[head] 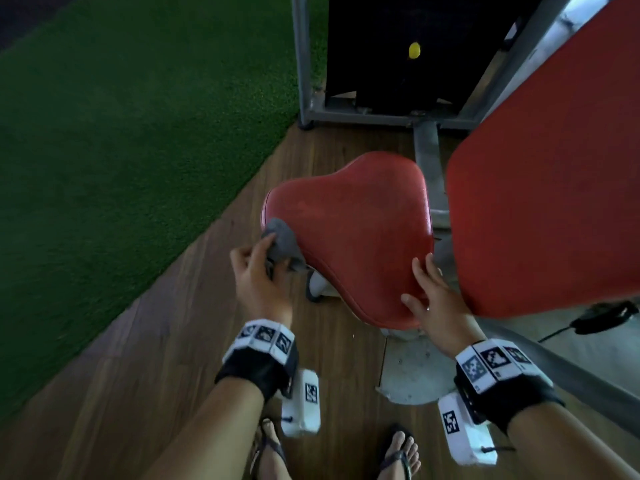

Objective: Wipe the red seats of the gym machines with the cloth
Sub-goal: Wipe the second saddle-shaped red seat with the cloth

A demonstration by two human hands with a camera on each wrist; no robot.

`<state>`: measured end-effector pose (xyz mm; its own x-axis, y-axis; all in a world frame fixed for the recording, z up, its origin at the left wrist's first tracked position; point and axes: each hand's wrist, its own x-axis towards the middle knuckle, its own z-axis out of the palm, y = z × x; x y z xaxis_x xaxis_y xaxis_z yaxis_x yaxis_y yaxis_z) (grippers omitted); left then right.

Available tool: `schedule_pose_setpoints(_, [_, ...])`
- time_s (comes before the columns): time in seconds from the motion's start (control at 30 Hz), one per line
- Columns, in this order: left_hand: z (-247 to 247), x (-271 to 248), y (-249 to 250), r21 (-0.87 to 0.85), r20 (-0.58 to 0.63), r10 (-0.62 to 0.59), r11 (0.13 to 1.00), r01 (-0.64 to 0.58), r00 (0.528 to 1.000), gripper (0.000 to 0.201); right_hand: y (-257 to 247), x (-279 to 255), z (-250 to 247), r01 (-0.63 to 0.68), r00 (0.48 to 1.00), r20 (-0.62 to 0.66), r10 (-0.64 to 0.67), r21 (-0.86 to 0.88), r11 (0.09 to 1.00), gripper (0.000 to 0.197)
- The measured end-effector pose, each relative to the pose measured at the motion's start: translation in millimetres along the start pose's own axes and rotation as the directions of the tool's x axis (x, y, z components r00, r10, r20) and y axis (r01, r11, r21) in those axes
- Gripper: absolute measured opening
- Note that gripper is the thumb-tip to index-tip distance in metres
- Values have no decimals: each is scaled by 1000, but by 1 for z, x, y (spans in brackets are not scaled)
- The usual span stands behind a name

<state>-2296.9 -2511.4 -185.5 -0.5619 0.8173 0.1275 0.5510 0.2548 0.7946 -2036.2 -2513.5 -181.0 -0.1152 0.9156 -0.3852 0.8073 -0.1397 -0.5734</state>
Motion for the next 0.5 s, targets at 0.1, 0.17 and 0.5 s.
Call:
schedule_pose_setpoints(0.1, [2,5,4,4,-29,2,1000,-2,1000,35,0,0,2,-2,1000,5,2,-26,1000,70])
schedule_pose_setpoints(0.17, [13,-14,11,-15,25,25,1000,-25,999,32,-1,-1,2,-5,1000,11,5,-31,1000,70])
schedule_pose_setpoints(0.5, [19,-70,16,-135,245,112,988,-81,963,37,-6,-6,-3,-38,998,48,39,-35,999,70])
